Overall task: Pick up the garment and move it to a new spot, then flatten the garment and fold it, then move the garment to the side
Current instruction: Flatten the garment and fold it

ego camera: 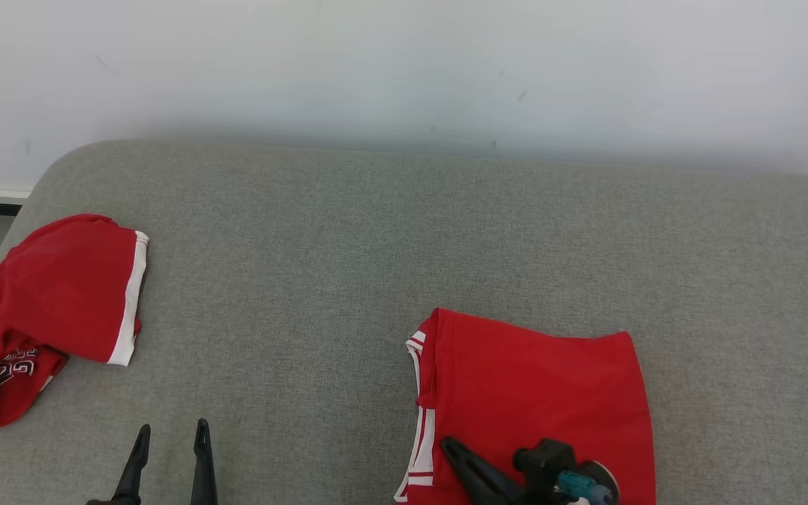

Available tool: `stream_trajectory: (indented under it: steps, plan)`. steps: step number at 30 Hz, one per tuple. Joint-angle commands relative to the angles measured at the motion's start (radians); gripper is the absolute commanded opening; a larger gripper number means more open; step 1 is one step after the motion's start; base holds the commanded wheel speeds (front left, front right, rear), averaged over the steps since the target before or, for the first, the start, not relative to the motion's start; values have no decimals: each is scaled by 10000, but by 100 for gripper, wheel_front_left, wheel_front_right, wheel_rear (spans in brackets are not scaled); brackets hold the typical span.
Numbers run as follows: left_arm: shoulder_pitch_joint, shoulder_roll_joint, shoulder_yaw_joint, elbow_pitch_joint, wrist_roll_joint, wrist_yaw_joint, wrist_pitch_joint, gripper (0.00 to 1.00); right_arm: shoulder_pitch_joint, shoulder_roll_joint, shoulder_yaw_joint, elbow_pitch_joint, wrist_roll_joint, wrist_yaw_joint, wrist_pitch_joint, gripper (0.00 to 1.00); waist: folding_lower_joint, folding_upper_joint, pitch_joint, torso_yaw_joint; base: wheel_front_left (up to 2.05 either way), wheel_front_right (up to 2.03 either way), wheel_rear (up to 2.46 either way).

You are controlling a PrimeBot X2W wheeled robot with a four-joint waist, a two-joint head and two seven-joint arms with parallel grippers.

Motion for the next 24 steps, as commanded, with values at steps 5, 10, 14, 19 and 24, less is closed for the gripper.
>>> stream_trajectory:
  steps: [5,10,14,19,24]
  plan:
    - [-103,-11,-72,-73,-63,97,-24,100,-27,402,214,109,-166,-19,-47,0,-1,0,18,16,0,0,0]
    - [-57,-9,-112,-116,-84,151,-24,100,-92,413,-122,-241,-331,-19,-49,0,-1,0,9,-65,0,0,0]
    - [-24,-9,-120,-155,-94,209,-24,100,-12,216,-844,-776,-637,-19,-47,0,-1,0,-54,-196,0,0,0]
    - [39,-11,-177,-215,-28,227,-24,100,344,115,-2357,-1450,-1210,-19,-27,0,-1,0,-182,-398,0,0,0]
    - [129,-9,-266,-272,36,266,-24,100,1062,332,-4387,-2170,-1962,-19,-29,0,-1,0,-352,-670,0,0,0]
